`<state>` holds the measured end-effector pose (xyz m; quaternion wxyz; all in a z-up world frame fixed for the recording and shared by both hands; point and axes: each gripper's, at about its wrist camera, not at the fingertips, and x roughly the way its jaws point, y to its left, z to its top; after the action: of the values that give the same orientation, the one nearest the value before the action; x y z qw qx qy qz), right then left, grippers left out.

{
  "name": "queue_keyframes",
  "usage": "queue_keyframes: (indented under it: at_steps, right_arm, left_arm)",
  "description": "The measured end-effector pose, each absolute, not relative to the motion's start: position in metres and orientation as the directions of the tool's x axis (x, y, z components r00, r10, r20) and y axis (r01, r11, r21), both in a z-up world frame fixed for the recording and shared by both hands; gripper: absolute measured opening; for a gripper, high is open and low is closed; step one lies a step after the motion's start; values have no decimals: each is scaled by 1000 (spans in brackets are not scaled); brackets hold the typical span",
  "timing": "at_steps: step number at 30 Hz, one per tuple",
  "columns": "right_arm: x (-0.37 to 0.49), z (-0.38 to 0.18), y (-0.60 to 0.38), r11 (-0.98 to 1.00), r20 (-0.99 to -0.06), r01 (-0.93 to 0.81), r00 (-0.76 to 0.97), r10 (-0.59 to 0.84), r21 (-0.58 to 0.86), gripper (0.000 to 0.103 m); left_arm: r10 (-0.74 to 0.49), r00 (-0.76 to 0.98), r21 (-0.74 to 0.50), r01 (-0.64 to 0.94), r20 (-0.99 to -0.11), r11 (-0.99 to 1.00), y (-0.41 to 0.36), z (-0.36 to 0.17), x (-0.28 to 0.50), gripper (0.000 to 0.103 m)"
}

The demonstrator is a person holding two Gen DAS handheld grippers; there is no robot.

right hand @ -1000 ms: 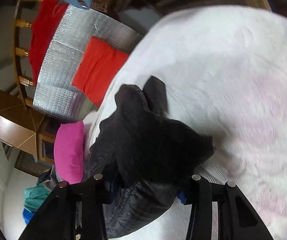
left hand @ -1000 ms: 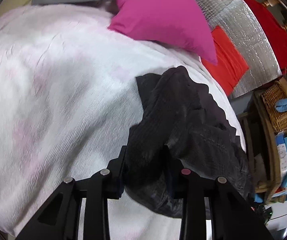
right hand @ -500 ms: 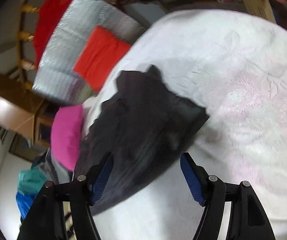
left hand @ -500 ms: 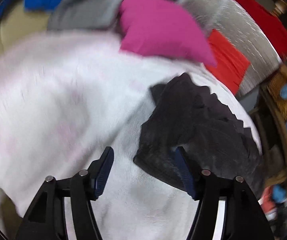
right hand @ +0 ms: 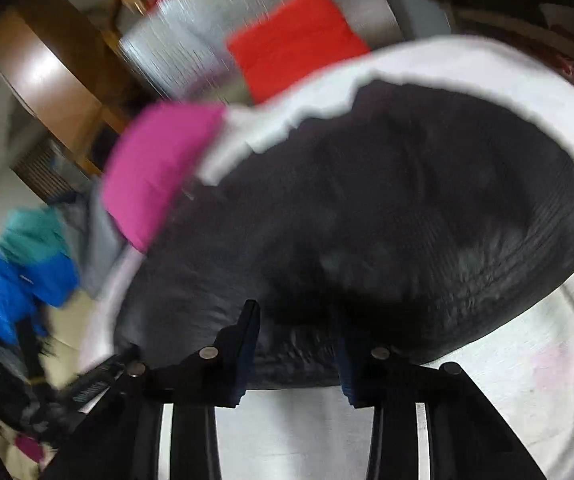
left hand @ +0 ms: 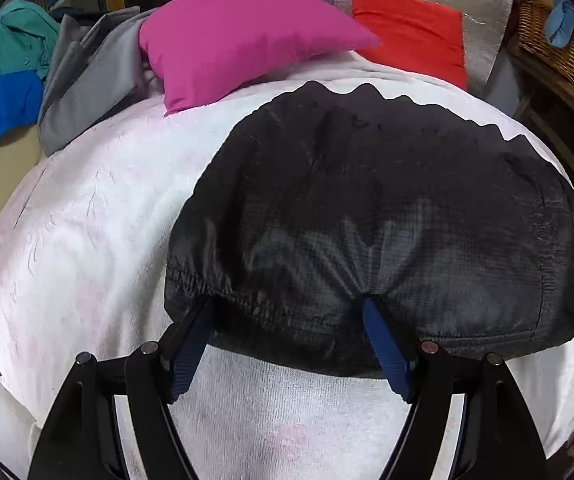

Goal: Fold large clothes

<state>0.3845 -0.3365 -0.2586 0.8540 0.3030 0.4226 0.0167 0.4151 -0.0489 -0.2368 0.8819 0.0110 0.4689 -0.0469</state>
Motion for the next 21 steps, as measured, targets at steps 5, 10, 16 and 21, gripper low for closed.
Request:
queue_keyframes:
  at_steps: [5, 10, 16, 21]
  right_arm:
    - [379, -240, -341, 849, -709, 197, 657, 257, 491, 31]
    - [387, -213, -392, 852, -679, 263, 721, 138, 452, 31]
    - [410, -260, -470, 795, -777, 428, 624, 84, 430, 24]
    - [404, -266, -483, 755, -770, 448, 628, 116, 479, 16]
  left_arm:
    - [-76, 568, -4, 125, -819, 992, -44, -219, 415, 78]
    - [-38, 627, 16, 81, -778, 997, -25, -193, 447, 78]
    - [54, 507, 73, 18, -860, 997, 1, -232, 499, 78]
    - [43, 514, 60, 17, -857, 998, 4, -238, 495, 81]
